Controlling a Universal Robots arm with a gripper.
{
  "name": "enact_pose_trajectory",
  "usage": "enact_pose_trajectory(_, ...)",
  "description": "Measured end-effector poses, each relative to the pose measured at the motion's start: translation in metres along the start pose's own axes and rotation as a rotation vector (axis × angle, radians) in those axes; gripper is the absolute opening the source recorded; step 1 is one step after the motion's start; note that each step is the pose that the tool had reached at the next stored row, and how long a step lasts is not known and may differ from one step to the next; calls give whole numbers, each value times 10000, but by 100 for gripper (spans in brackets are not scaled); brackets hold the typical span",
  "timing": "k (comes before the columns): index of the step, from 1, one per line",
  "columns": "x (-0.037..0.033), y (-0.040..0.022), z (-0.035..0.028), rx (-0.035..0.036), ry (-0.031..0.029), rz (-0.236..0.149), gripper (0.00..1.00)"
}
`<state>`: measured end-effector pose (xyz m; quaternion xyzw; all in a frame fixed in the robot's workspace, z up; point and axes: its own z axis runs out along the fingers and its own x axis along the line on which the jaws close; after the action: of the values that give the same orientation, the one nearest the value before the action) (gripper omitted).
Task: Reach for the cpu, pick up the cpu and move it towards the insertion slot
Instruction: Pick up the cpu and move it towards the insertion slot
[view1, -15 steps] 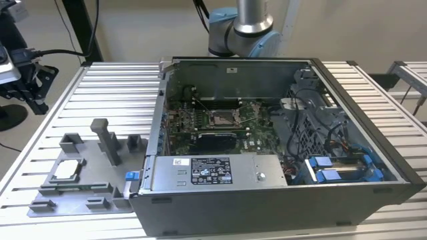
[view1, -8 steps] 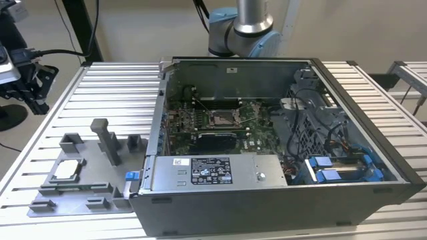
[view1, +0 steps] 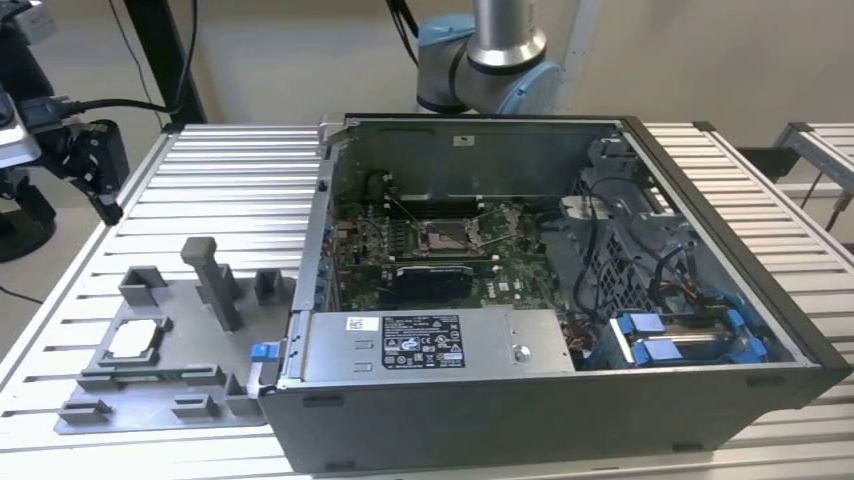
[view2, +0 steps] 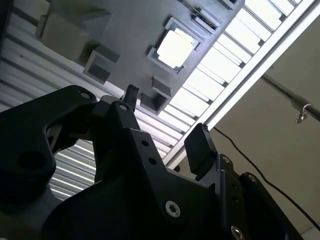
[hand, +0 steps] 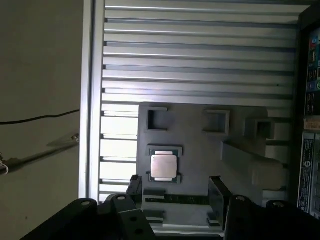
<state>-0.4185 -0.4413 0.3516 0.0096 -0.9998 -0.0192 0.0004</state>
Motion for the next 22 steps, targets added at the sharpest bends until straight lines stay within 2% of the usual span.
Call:
enact_pose_trajectory(8,2,-1,28,0,0,0,100)
enact_pose_trajectory(22,1,-6,160,0,0,0,100)
